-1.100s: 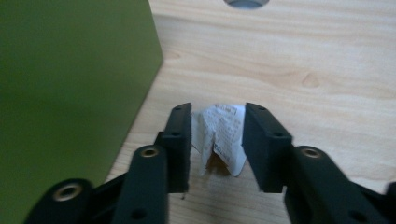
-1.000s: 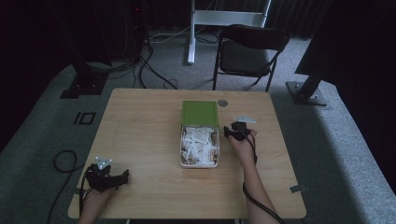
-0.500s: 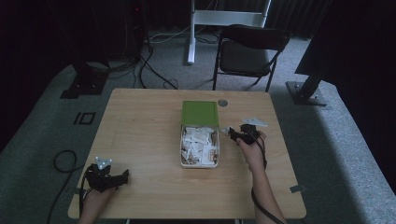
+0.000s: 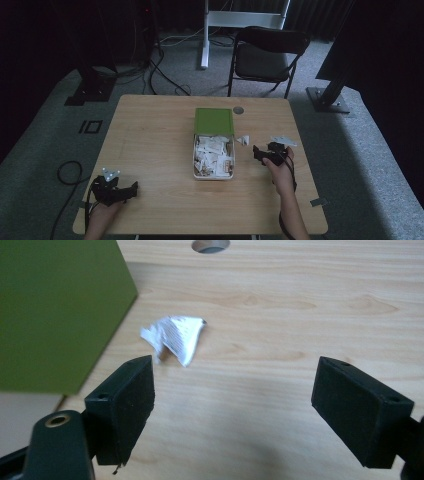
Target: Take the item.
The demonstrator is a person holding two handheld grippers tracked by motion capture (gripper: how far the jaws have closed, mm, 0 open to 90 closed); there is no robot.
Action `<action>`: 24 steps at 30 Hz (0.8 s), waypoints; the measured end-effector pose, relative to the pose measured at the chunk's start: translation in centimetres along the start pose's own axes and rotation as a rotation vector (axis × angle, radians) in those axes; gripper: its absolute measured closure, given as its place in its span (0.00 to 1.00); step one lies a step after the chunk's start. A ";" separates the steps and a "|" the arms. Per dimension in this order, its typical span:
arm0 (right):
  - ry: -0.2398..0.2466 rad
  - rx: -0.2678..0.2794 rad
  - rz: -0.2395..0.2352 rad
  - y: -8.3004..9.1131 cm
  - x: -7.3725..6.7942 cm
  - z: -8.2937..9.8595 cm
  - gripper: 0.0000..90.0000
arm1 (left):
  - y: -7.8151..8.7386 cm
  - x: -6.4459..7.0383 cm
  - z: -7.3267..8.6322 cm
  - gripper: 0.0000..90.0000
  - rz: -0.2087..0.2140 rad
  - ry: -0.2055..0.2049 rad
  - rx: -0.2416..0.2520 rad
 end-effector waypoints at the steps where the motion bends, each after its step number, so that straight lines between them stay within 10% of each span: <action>1: 0.003 0.000 0.000 0.1 0.1 0.2 0.15 | 0.0 0.0 0.0 0.01 0.000 0.000 0.000; 24: 0.004 -0.041 0.036 3.7 3.1 4.7 0.15 | 0.0 0.0 0.0 0.01 -0.001 0.000 0.001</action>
Point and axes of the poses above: each handheld gripper's, and its own axes: y roughly backward along the jaws, z roughly out of its underside, x roughly to its right, the point moved 9 cm from there along -y, roughly forward along the jaws, and after that the axes turned 4 degrees about y, right-handed, at the moved point
